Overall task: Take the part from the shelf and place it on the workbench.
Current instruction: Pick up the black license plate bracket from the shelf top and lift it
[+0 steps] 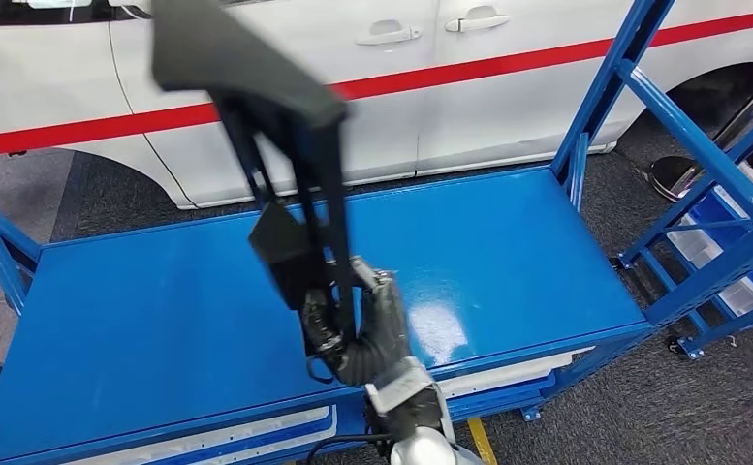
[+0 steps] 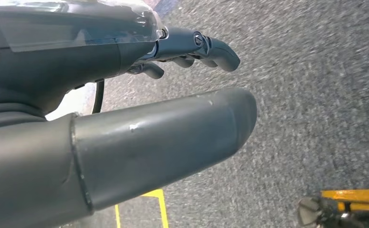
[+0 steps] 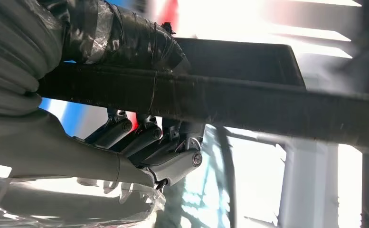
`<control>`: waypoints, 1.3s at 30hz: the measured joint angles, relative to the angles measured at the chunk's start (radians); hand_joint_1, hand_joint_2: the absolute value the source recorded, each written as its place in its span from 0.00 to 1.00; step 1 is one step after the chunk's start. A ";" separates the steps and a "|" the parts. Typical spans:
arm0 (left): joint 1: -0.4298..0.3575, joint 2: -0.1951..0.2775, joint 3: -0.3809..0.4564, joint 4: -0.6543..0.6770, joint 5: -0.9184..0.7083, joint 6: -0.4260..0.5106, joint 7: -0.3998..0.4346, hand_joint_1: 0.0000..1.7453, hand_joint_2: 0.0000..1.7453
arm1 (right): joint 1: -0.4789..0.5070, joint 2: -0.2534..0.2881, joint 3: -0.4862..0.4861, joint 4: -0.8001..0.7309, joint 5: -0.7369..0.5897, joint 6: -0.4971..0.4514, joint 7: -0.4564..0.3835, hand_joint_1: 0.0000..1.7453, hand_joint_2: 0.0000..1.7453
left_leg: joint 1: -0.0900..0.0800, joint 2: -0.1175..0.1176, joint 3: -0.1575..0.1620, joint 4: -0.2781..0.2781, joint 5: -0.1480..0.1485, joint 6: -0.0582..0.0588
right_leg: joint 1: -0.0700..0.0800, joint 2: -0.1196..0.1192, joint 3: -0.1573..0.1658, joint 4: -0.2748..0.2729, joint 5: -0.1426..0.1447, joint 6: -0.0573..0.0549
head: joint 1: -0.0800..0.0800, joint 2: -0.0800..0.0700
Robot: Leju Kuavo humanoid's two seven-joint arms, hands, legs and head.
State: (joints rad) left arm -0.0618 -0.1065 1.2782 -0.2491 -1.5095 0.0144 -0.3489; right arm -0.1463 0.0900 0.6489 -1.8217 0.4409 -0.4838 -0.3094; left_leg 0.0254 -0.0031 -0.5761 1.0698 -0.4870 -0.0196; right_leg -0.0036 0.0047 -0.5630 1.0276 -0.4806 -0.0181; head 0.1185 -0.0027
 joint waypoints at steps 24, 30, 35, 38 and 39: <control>0.002 -0.026 0.058 0.000 0.077 0.019 -0.015 0.00 1.00 | 0.250 -0.054 -0.128 -0.309 -0.397 0.159 -0.181 1.00 1.00 | -0.006 -0.001 -0.055 0.132 -0.109 0.007 | -0.003 -0.008 -0.009 -0.008 0.015 -0.010 | 0.000 0.000; 0.002 -0.025 0.068 -0.003 0.074 0.020 -0.001 0.00 1.00 | 0.338 -0.047 -0.163 -0.297 -0.382 0.289 -0.247 1.00 1.00 | -0.011 -0.001 0.002 0.036 -0.038 0.022 | 0.007 -0.006 -0.018 0.005 0.014 -0.011 | 0.000 0.000; -0.001 -0.026 0.069 -0.009 0.068 0.019 -0.001 0.00 1.00 | 0.380 -0.045 -0.174 -0.297 -0.374 0.321 -0.284 1.00 1.00 | -0.017 0.002 0.032 -0.051 0.004 0.042 | 0.008 -0.003 -0.026 0.010 0.021 0.012 | 0.000 0.000; -0.003 -0.028 0.069 -0.012 0.065 0.017 -0.001 0.00 1.00 | 0.387 -0.045 -0.181 -0.297 -0.368 0.333 -0.288 1.00 1.00 | -0.011 0.010 0.018 -0.063 0.028 0.058 | 0.003 0.001 -0.052 0.084 -0.058 0.029 | 0.001 0.000; -0.003 -0.028 0.069 -0.013 0.065 0.017 -0.001 0.00 1.00 | 0.389 -0.045 -0.183 -0.297 -0.367 0.336 -0.288 1.00 1.00 | -0.011 0.010 0.009 -0.063 0.034 0.061 | 0.000 0.000 -0.069 0.139 -0.103 0.034 | 0.001 0.000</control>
State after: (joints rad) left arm -0.0652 -0.1347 1.3470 -0.2619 -1.4449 0.0313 -0.3497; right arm 0.2430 0.0447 0.4659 -2.1190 0.0736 -0.1478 -0.5978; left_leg 0.0143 0.0072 -0.5674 1.0067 -0.4526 0.0415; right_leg -0.0032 0.0047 -0.6317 1.1663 -0.5833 0.0157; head 0.1196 -0.0027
